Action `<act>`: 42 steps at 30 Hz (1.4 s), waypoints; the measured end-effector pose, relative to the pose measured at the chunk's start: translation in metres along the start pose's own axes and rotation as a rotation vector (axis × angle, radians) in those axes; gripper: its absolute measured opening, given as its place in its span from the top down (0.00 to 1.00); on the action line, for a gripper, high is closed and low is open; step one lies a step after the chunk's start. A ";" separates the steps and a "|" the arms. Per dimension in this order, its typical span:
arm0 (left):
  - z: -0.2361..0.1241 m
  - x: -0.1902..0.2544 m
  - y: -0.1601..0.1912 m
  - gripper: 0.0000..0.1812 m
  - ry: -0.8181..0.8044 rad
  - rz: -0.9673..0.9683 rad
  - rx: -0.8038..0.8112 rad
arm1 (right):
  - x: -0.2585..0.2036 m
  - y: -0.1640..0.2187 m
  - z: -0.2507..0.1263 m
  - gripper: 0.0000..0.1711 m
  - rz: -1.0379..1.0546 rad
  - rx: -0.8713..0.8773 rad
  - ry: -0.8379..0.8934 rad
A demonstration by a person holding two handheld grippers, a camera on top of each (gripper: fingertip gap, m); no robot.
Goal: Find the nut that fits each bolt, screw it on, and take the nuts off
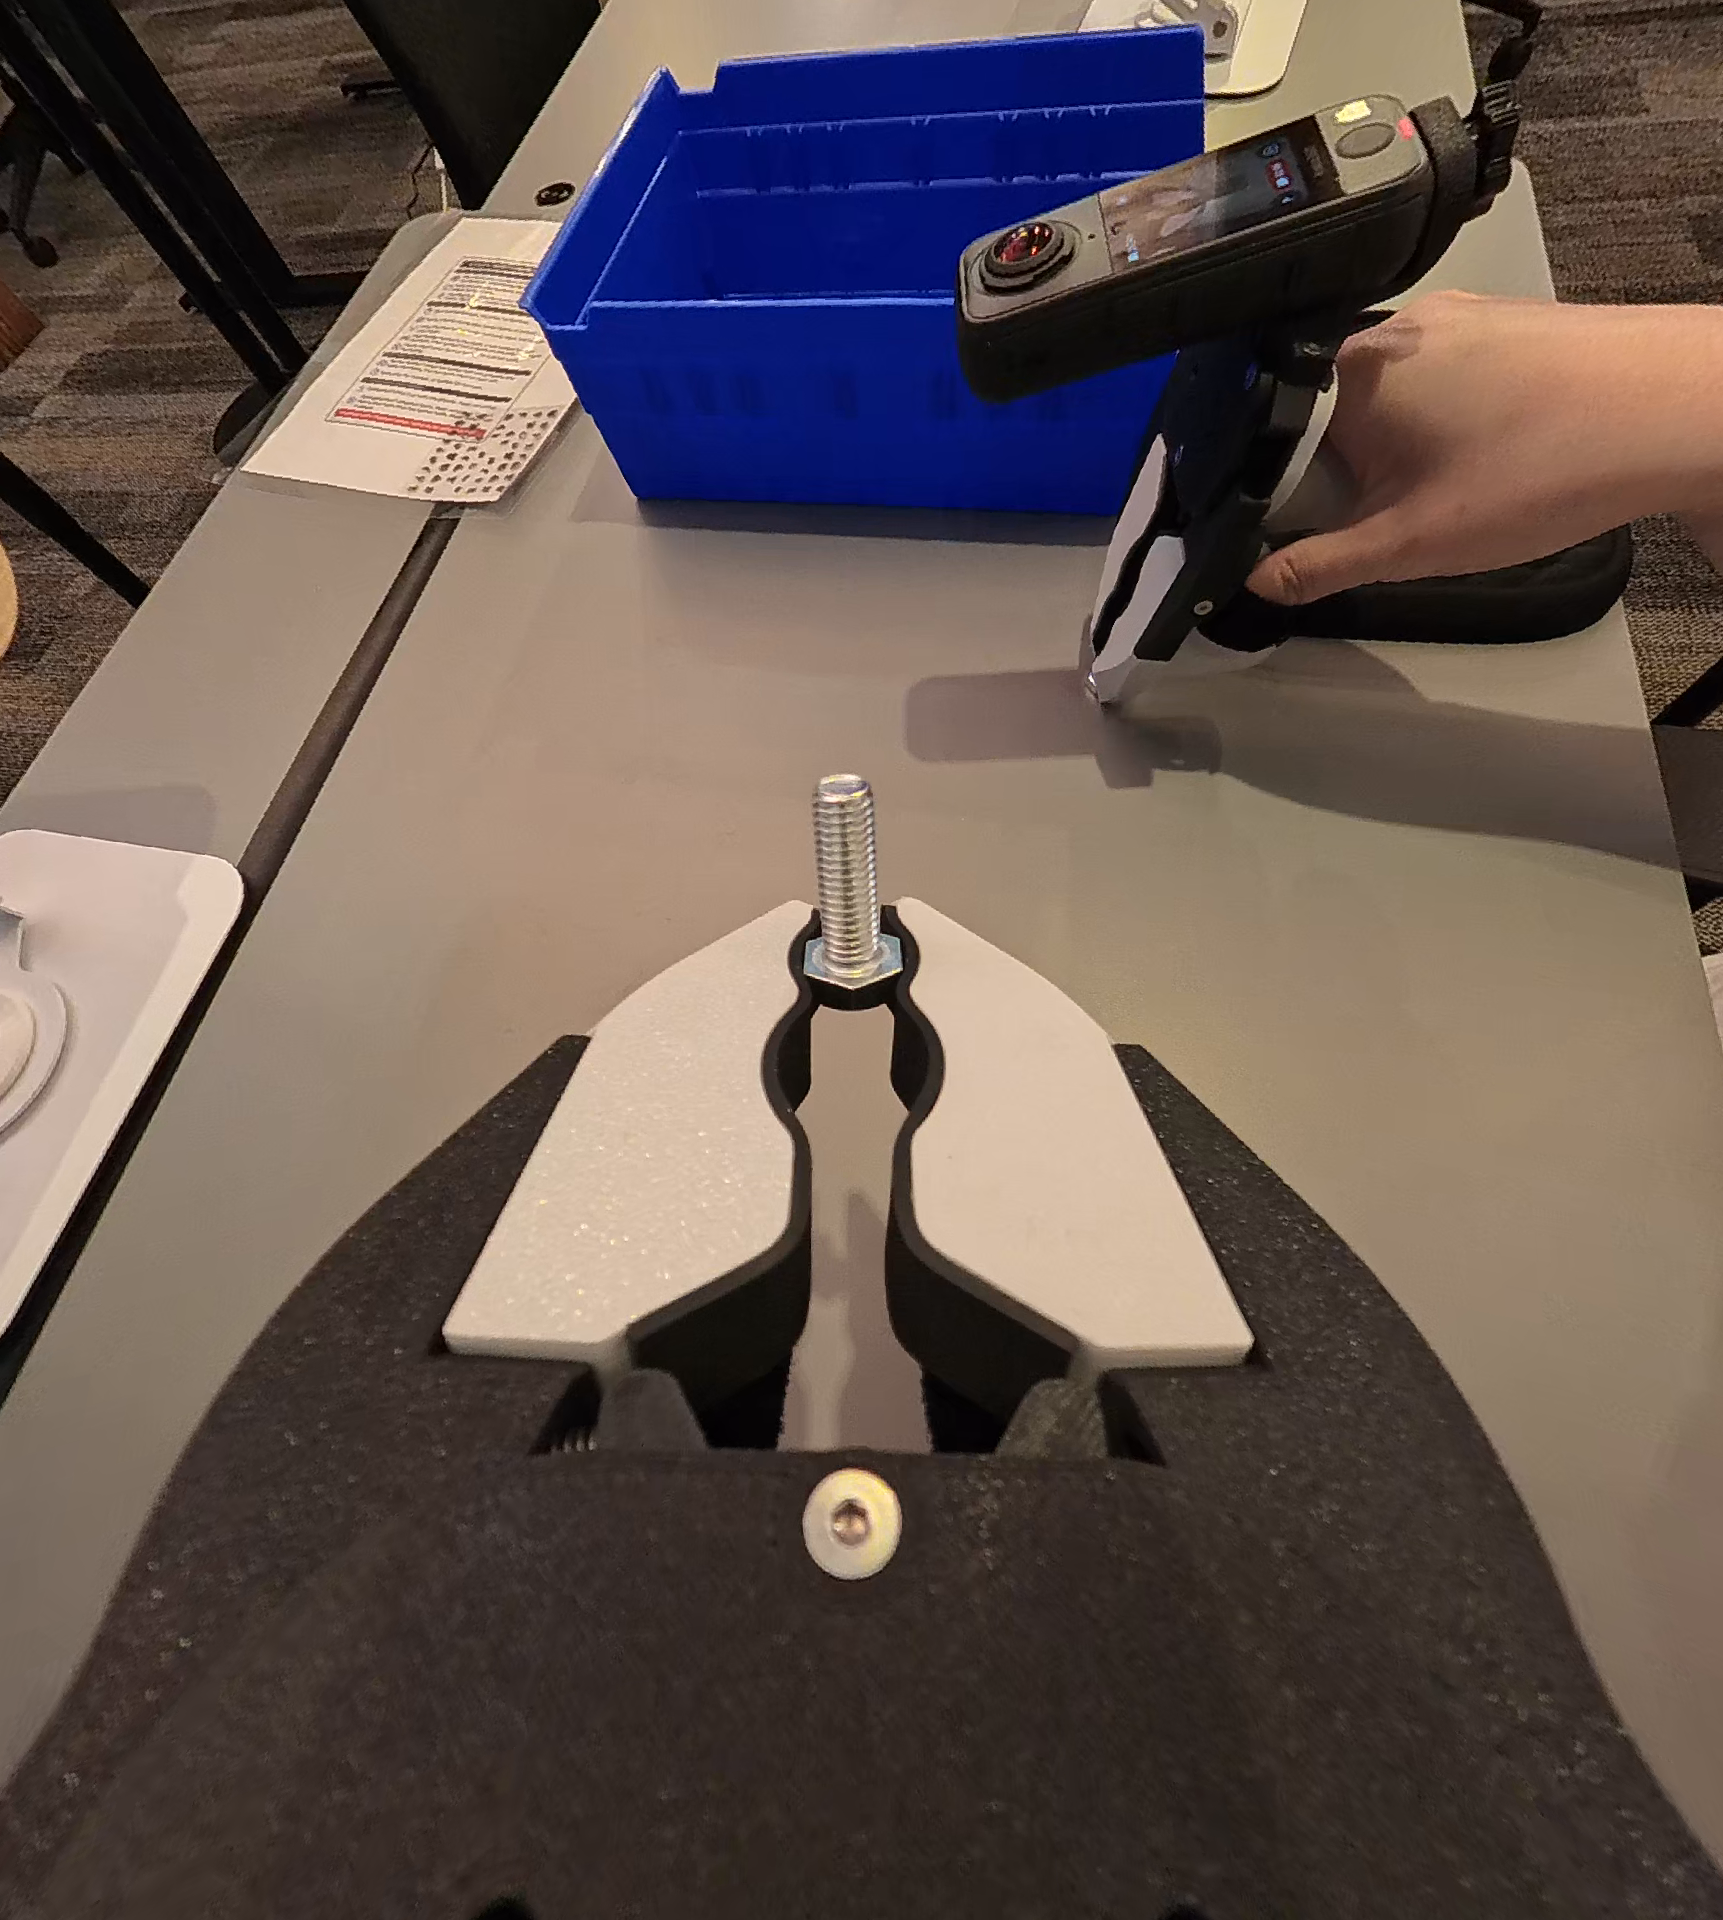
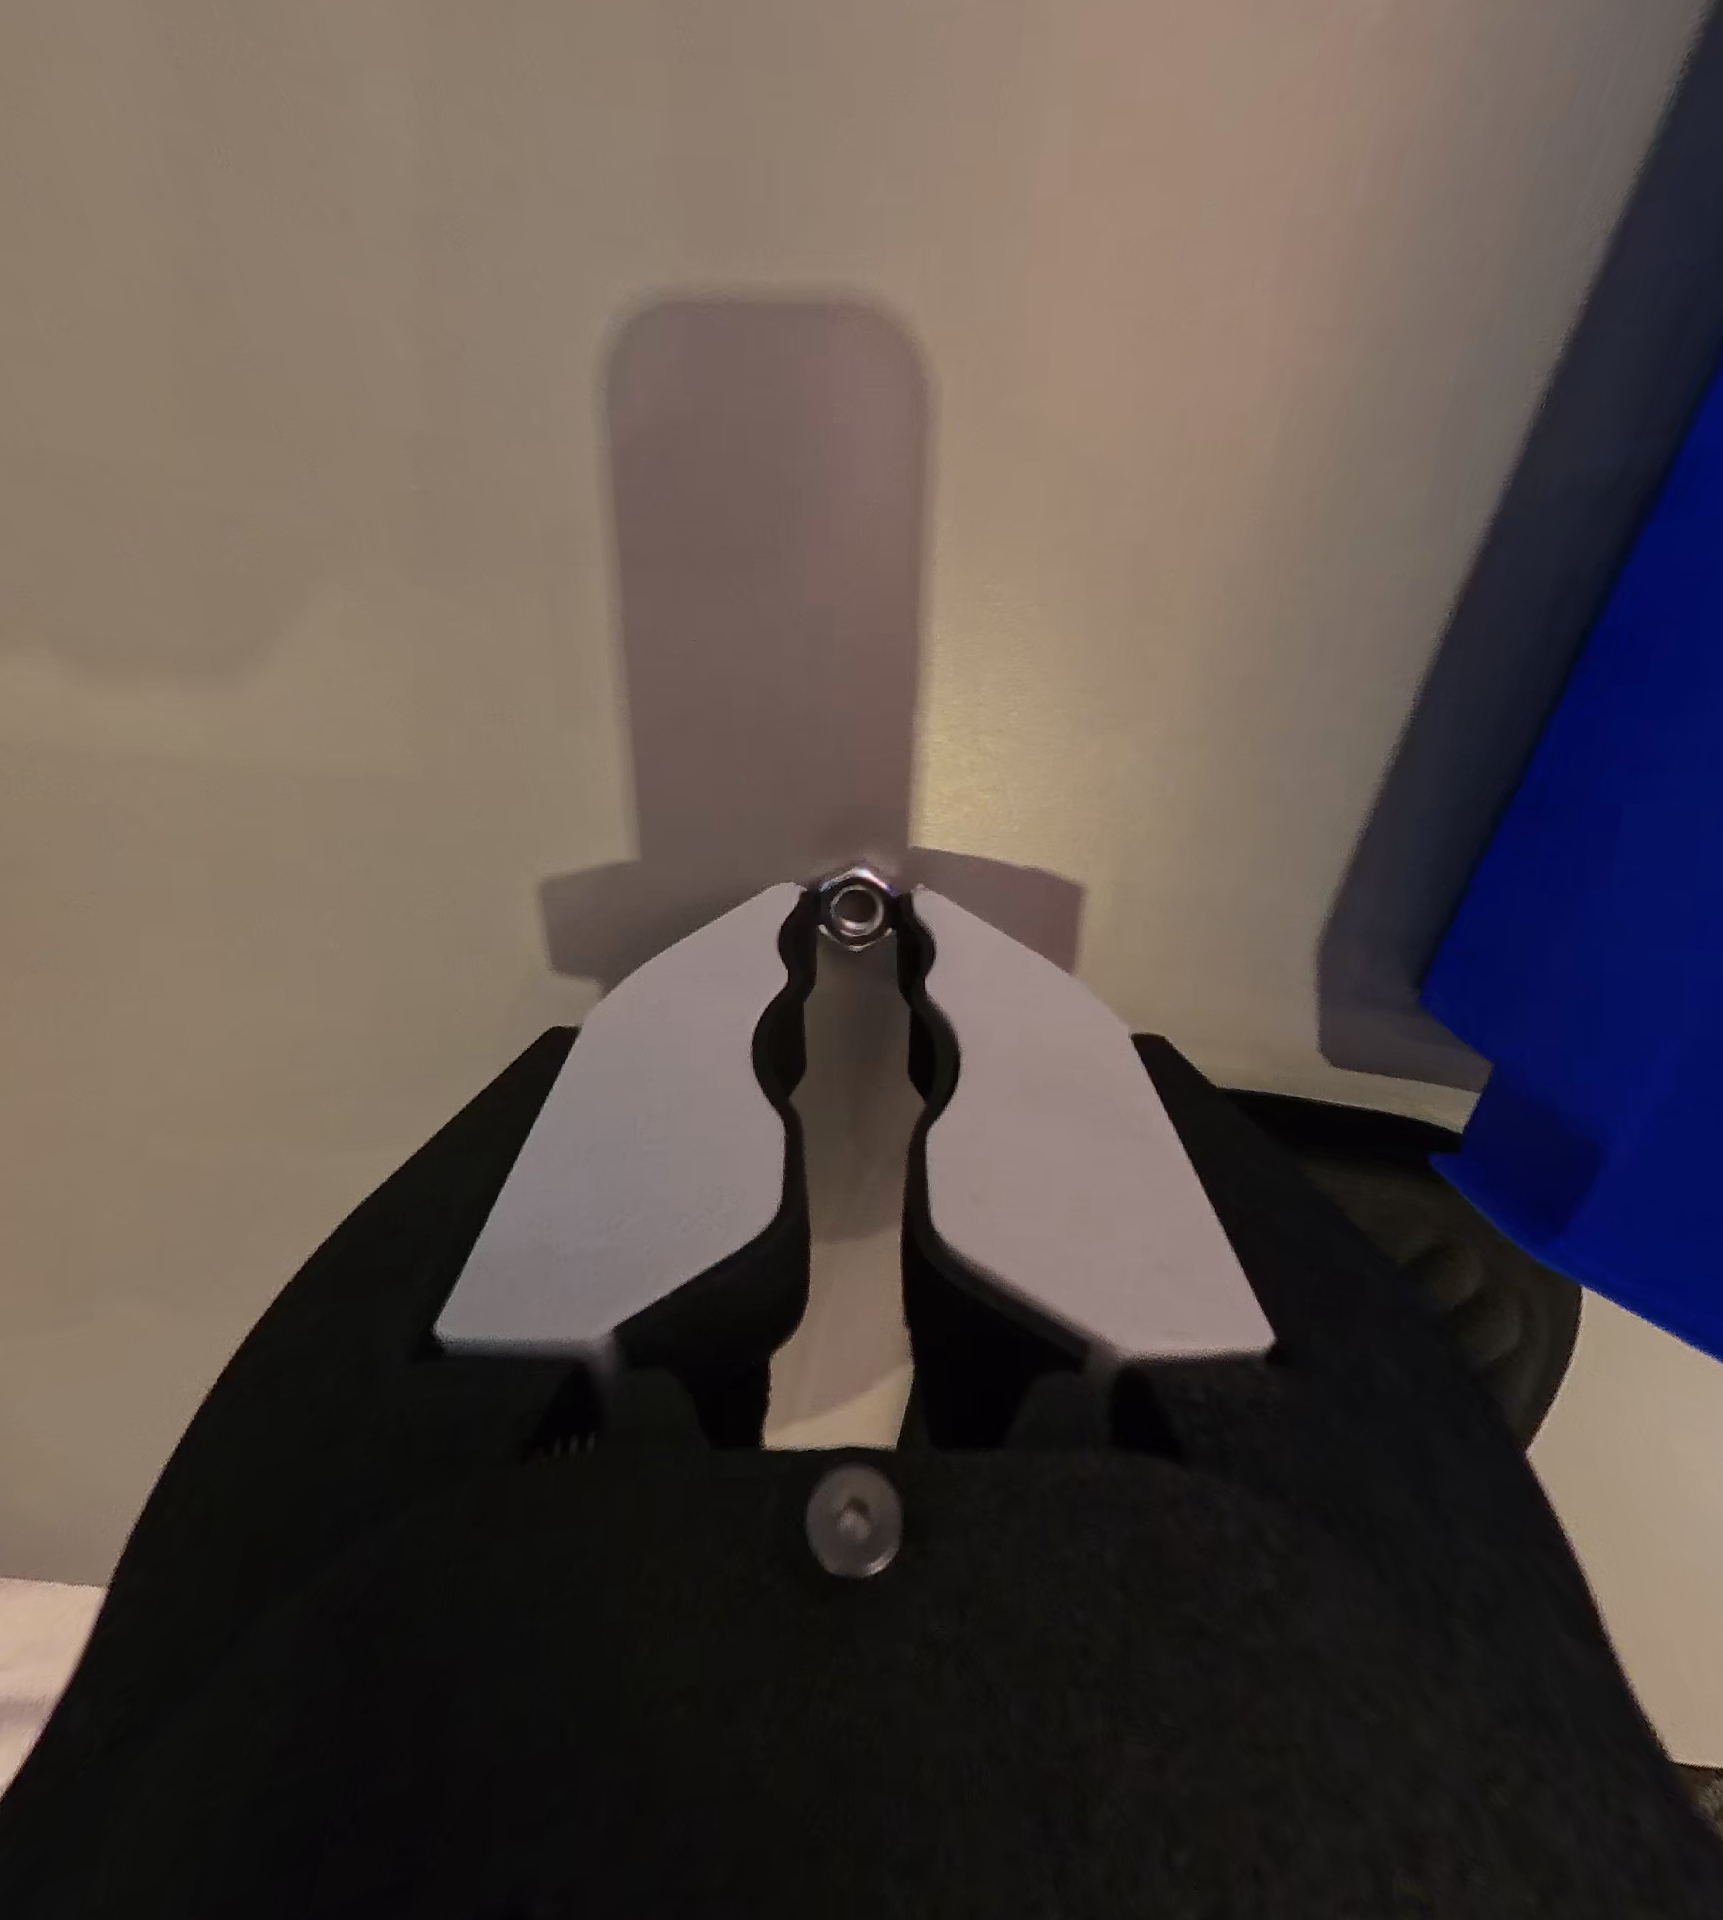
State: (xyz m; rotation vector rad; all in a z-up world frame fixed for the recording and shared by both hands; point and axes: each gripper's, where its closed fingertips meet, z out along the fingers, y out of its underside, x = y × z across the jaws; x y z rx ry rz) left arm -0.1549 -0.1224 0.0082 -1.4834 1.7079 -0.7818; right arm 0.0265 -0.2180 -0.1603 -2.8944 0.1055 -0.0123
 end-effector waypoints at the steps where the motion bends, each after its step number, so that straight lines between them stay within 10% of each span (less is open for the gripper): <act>1: 0.000 0.000 0.000 0.95 0.001 0.001 -0.001 | 0.000 0.000 0.000 0.92 0.000 0.001 -0.001; 9: 0.005 -0.011 0.011 0.95 0.004 -0.028 -0.010 | -0.033 -0.047 -0.052 0.92 -0.138 0.151 -0.133; 18: 0.024 -0.013 0.017 0.95 0.176 -0.110 0.138 | -0.133 -0.137 -0.168 0.92 -0.793 0.562 -0.503; 32: 0.056 0.004 0.044 0.95 0.308 -0.032 0.153 | -0.160 -0.116 -0.145 0.92 -1.467 0.419 -0.337; 42: 0.069 0.022 0.042 0.95 0.337 0.024 0.209 | -0.167 -0.111 -0.130 0.92 -1.479 0.481 -0.503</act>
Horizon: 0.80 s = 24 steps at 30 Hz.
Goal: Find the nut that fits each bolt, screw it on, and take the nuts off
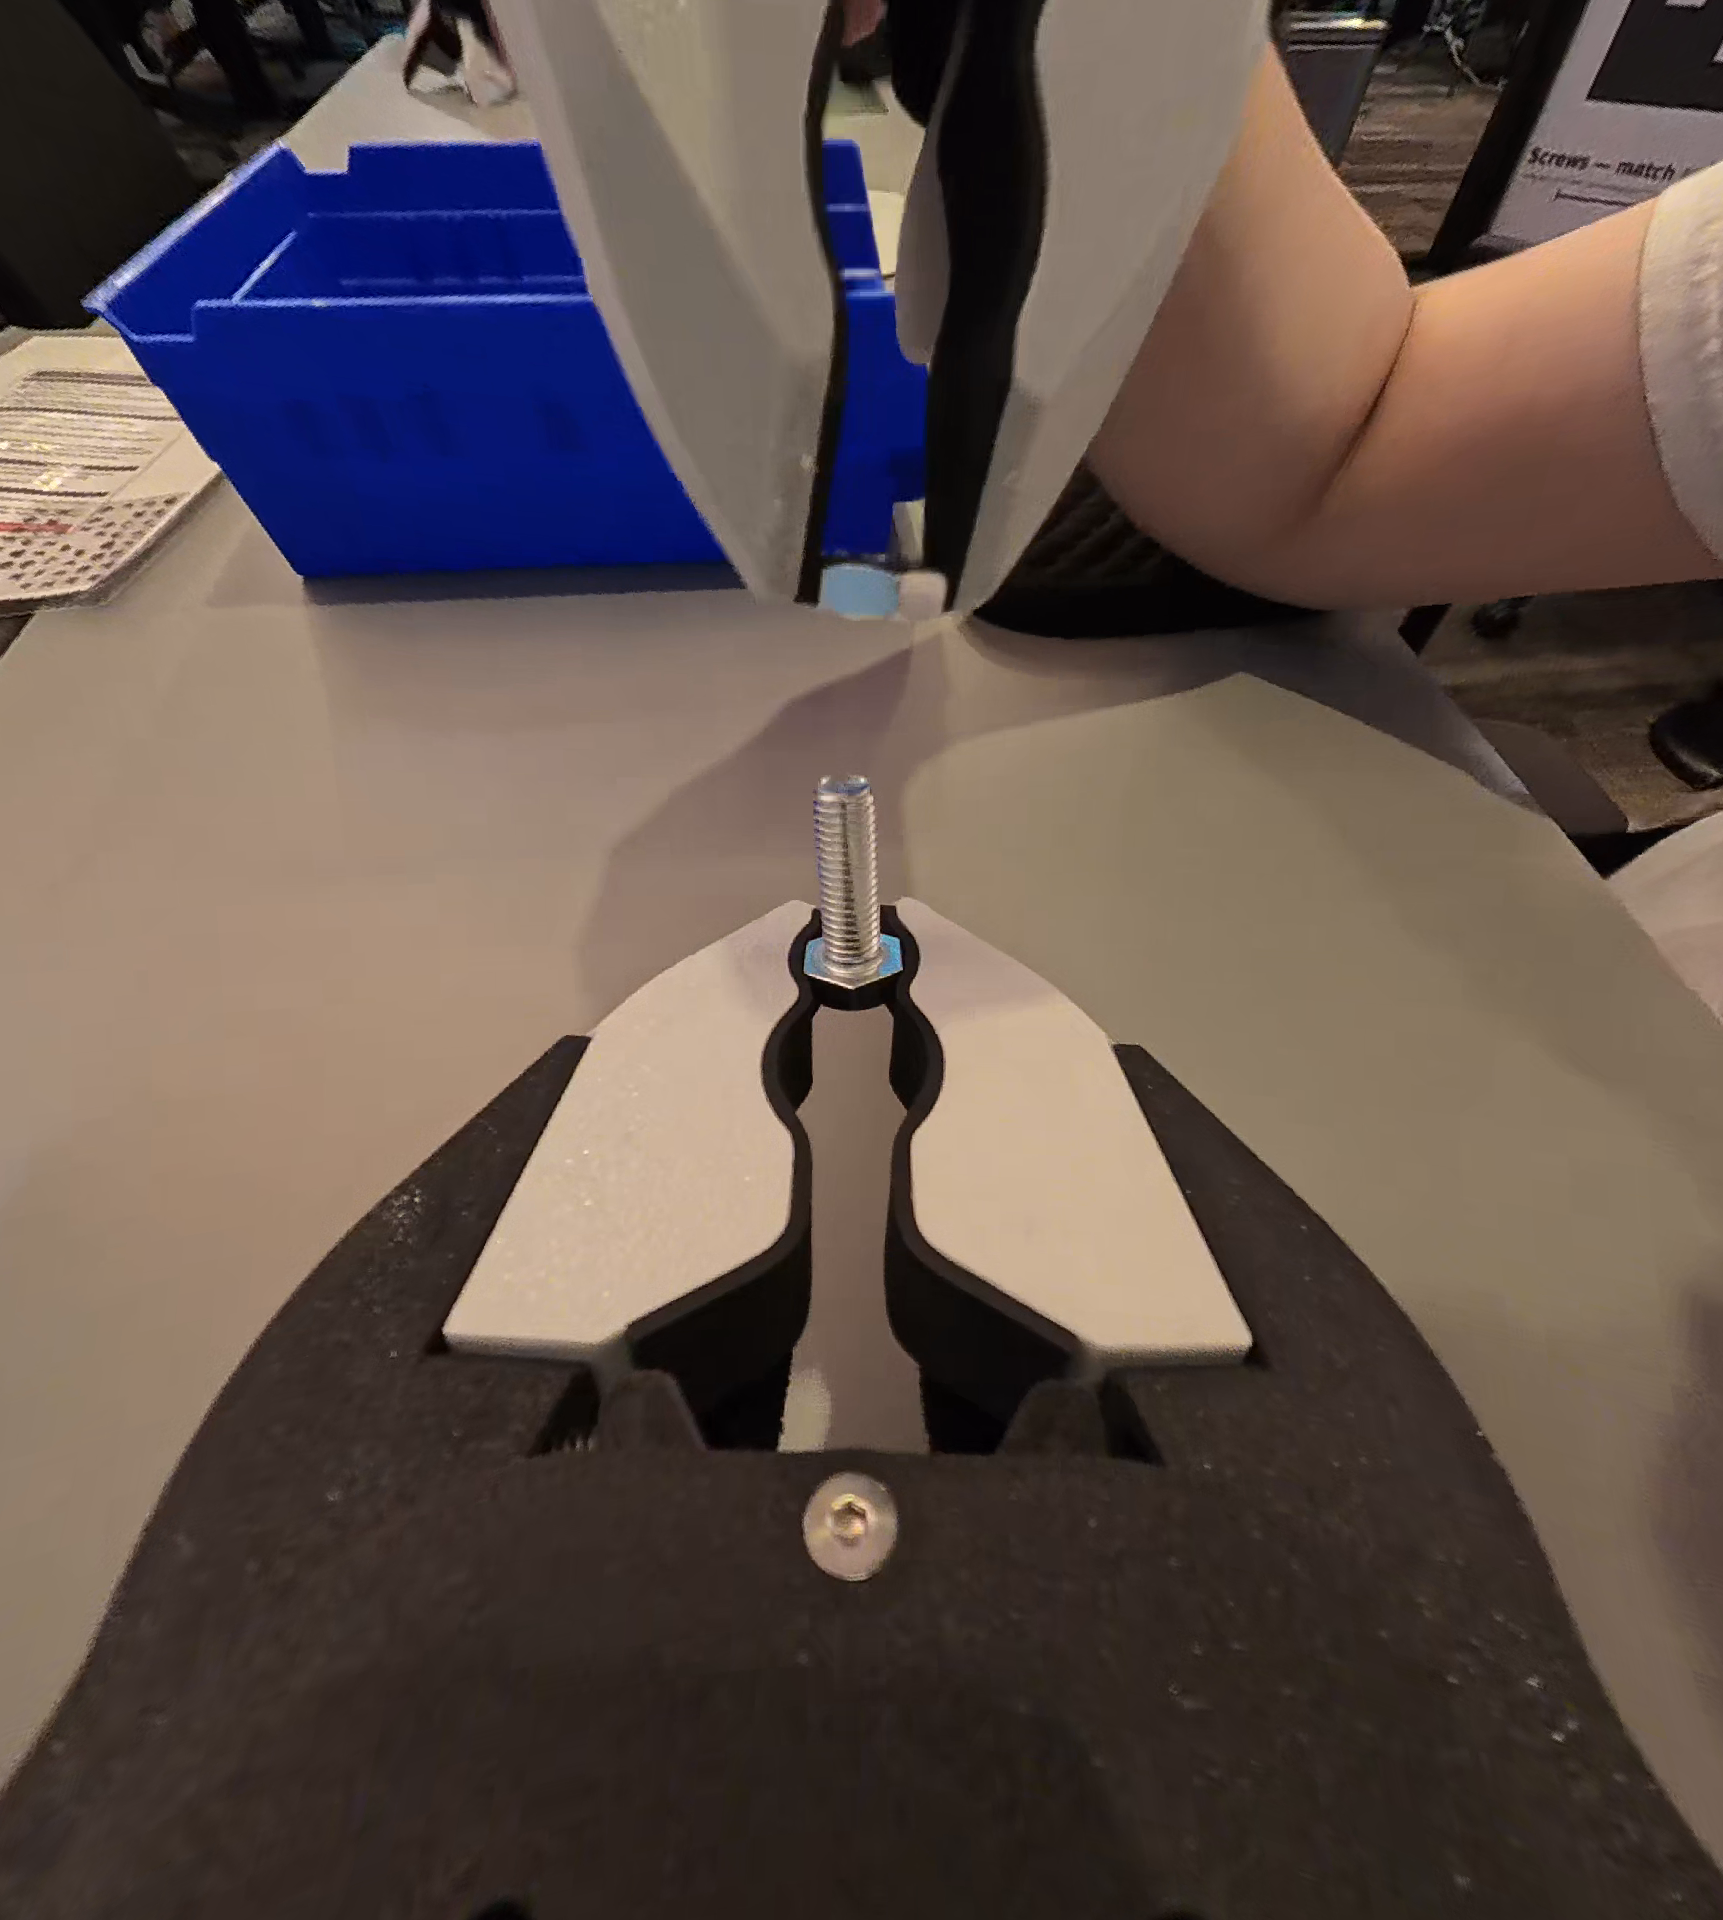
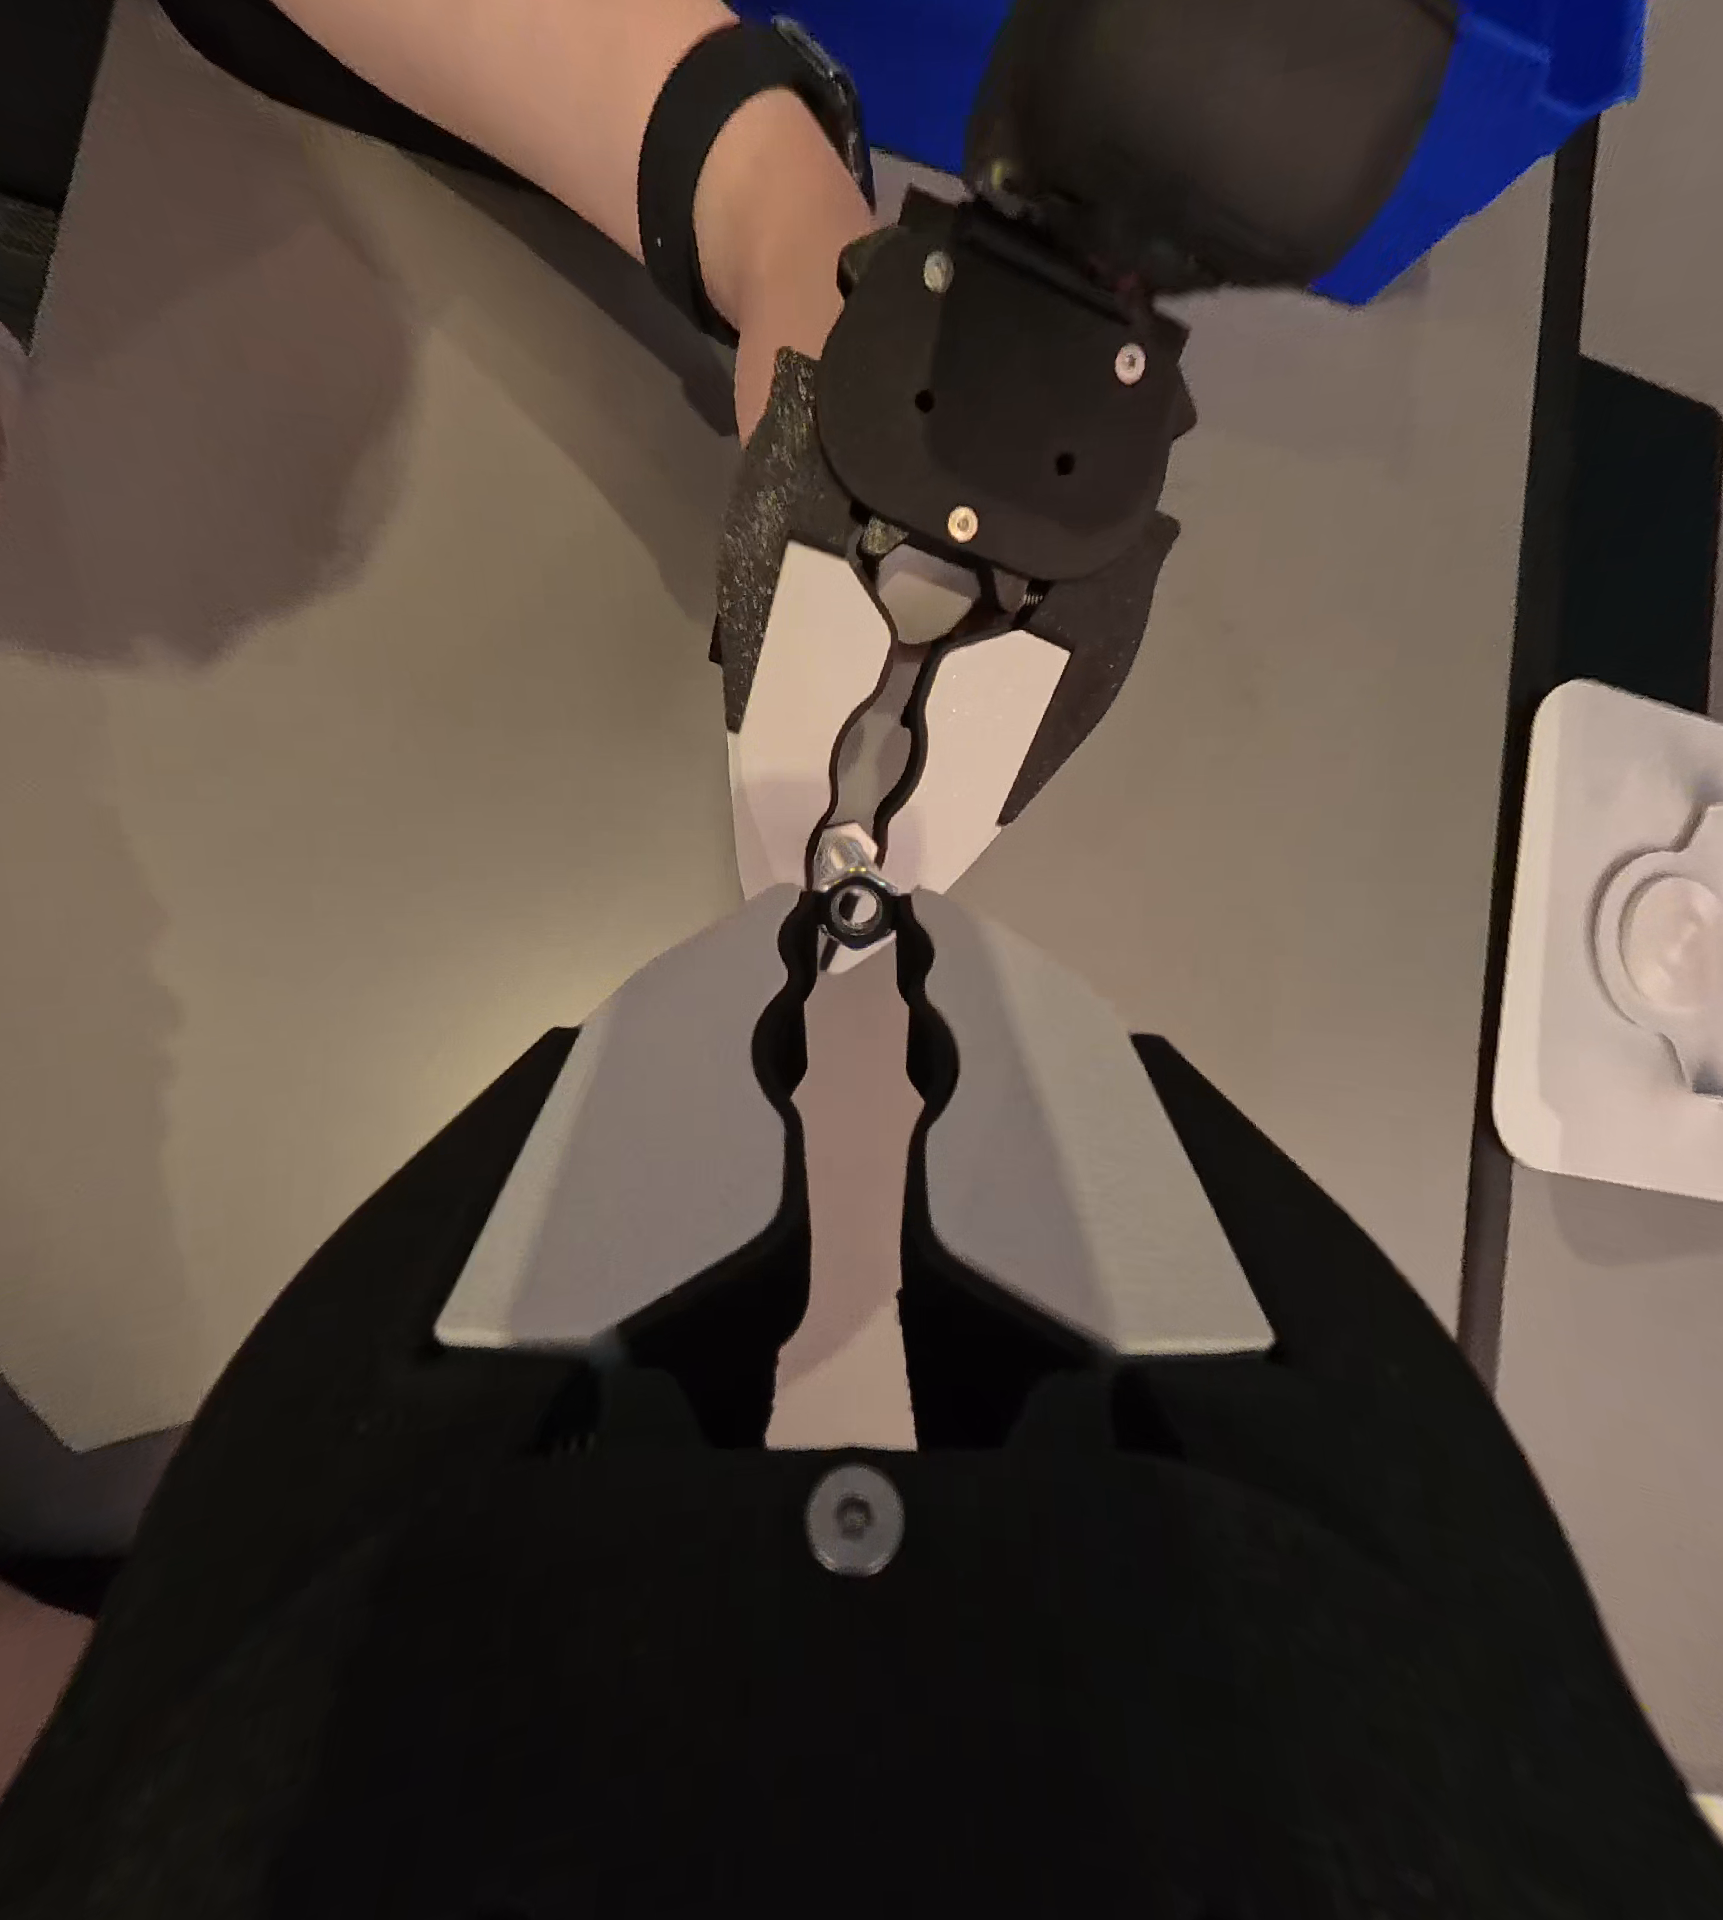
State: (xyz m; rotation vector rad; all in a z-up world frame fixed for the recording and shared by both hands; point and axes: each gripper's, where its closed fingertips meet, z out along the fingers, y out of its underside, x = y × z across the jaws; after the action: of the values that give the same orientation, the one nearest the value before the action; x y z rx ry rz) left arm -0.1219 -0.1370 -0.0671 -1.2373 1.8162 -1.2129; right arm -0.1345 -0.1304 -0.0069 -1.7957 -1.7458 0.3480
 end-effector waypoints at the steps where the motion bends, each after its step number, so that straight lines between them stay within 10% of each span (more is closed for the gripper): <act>1: 0.001 0.001 -0.001 0.95 0.003 0.002 0.014 | 0.000 0.004 0.001 0.92 0.013 -0.015 -0.004; 24: 0.010 0.024 0.007 0.95 0.109 0.050 -0.033 | -0.025 0.010 0.022 0.92 -0.125 -0.087 -0.065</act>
State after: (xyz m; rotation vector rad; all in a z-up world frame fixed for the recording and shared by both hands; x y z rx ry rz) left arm -0.1247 -0.1620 -0.0774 -1.1569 1.9416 -1.2487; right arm -0.1419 -0.1494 -0.0355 -1.7417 -1.9350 0.2851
